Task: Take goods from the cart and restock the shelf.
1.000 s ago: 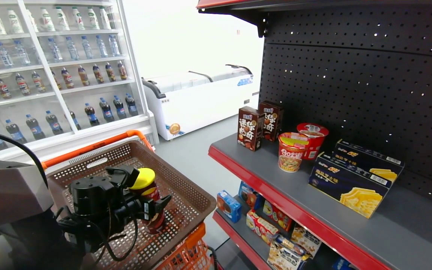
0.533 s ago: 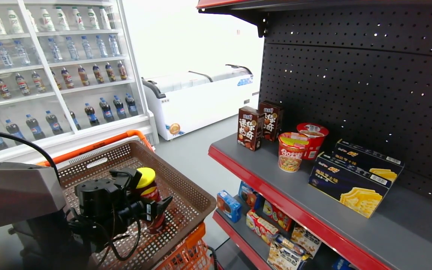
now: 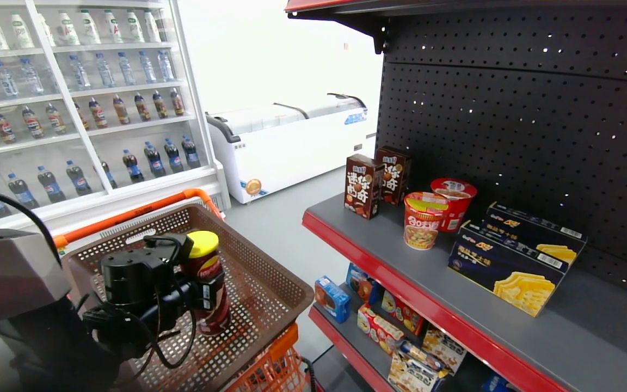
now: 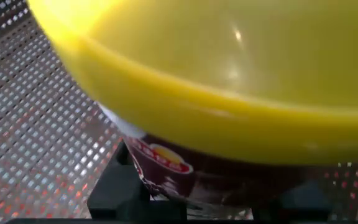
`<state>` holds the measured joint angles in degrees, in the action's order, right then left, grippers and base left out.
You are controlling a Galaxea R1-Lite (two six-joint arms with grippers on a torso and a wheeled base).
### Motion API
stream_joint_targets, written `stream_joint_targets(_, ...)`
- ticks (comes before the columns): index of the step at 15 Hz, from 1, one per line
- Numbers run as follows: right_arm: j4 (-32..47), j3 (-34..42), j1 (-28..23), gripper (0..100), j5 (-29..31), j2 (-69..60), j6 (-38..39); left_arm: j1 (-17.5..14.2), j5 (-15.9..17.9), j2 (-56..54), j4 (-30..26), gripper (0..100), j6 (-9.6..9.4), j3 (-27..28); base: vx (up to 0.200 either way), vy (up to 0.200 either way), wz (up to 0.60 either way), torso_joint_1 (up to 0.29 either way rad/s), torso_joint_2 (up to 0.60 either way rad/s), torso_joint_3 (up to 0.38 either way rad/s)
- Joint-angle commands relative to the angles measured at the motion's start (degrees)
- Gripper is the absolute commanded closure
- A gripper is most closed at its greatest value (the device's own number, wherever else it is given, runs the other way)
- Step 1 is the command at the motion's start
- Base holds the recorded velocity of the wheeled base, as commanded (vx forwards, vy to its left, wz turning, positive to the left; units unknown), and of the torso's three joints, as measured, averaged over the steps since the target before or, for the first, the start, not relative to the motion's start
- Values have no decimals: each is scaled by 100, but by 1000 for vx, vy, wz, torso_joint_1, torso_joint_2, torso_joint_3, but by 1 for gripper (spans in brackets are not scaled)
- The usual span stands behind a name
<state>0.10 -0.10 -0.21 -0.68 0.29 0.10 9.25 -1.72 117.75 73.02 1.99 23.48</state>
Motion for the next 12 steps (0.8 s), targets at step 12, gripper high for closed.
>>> stream_joint_targets(12,-1,1,3,0,-2,-3,8,-64,1068,-5561,-3874,100,610,95,0,0,0,0,0,0)
